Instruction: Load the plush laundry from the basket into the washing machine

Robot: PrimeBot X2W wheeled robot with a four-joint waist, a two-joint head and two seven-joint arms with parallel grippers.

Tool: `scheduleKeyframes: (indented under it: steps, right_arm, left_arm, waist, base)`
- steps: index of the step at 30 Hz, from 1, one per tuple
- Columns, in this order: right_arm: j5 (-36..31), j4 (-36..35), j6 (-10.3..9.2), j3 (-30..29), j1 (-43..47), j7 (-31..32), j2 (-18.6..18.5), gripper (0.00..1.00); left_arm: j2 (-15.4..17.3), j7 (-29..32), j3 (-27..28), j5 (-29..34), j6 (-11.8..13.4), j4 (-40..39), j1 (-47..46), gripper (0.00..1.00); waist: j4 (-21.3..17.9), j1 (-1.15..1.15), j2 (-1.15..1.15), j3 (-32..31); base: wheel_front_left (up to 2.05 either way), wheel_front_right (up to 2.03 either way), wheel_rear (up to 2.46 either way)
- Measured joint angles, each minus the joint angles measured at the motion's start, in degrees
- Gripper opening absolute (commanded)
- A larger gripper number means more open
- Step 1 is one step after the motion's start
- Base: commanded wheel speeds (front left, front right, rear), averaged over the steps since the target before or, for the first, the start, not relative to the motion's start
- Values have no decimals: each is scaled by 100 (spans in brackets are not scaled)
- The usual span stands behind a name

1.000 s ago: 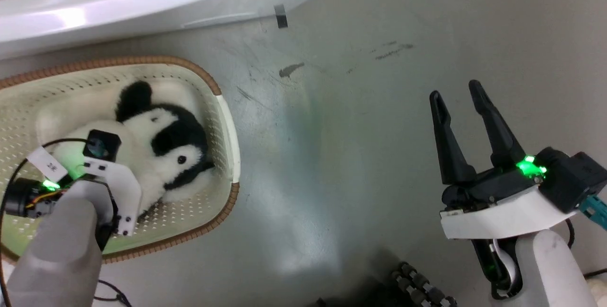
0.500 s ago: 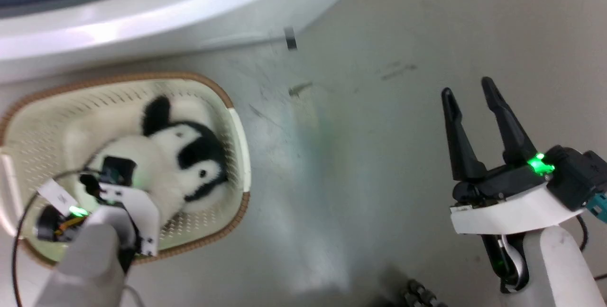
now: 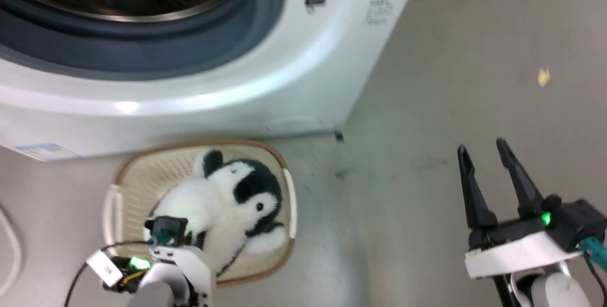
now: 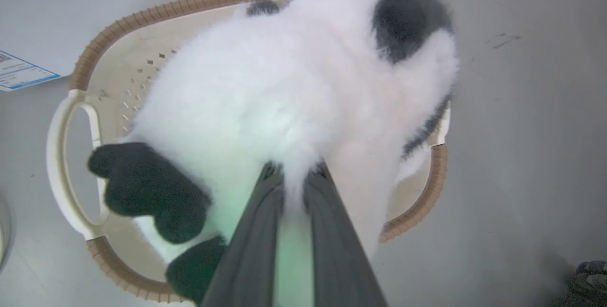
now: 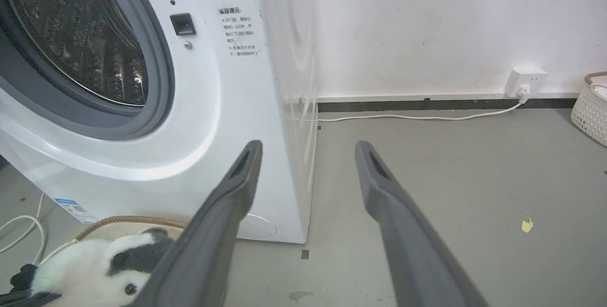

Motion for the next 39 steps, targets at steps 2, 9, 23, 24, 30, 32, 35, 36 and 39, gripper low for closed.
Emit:
scheduleKeyframes:
  steps: [2, 9, 23, 24, 30, 32, 35, 36, 39]
  right_arm:
    - [-44, 18, 0, -34, 135, 0, 1, 100]
    - [-87, 51, 0, -58, 432, 0, 3, 100]
    - [-76, -45, 0, 103, 531, 0, 5, 100]
    - [-76, -70, 0, 110, 524, -1, 7, 100]
    - [-11, -175, 0, 187, 229, 0, 7, 100]
    - [65, -222, 0, 207, 112, -1, 9, 100]
    - [202, -257, 0, 253, -46, 0, 9, 100]
    - [245, -258, 0, 271, -94, 0, 9, 100]
    - [394, -268, -1, 352, -256, 0, 9, 100]
  left_arm:
    - [-41, -1, 48, -13, 68, -452, 266, 0]
    - [-58, -35, 441, 12, 368, -2434, 1372, 0]
    - [-105, -42, 1400, 421, 624, -5934, 2156, 0]
    - [-90, -42, 1437, 426, 594, -6010, 2069, 0]
    - [111, 200, 1718, 12, 328, -6049, 1134, 0]
    - [287, 437, 1756, -99, 240, -6029, 726, 0]
    - [564, 784, 1752, -104, 156, -5996, 58, 0]
    - [649, 901, 1728, -103, 123, -5965, -170, 0]
    - [988, 1250, 1579, 11, 27, -5812, -859, 0]
  waist:
    - [130, 0, 0, -277]
    - [589, -1, 0, -1103]
    - [785, 1, 0, -1297]
    - [756, 1, 0, -1219]
    - [527, 2, 0, -643]
    - [427, 2, 0, -419]
    - [265, 2, 0, -67]
    - [209, 2, 0, 52]
    - [28, 3, 0, 419]
  base:
    - [0, 0, 0]
    - [0, 0, 0]
    - [0, 0, 0]
    - [0, 0, 0]
    - [0, 0, 0]
    - [0, 0, 0]
    - [0, 0, 0]
    - [0, 0, 0]
    - [0, 0, 0]
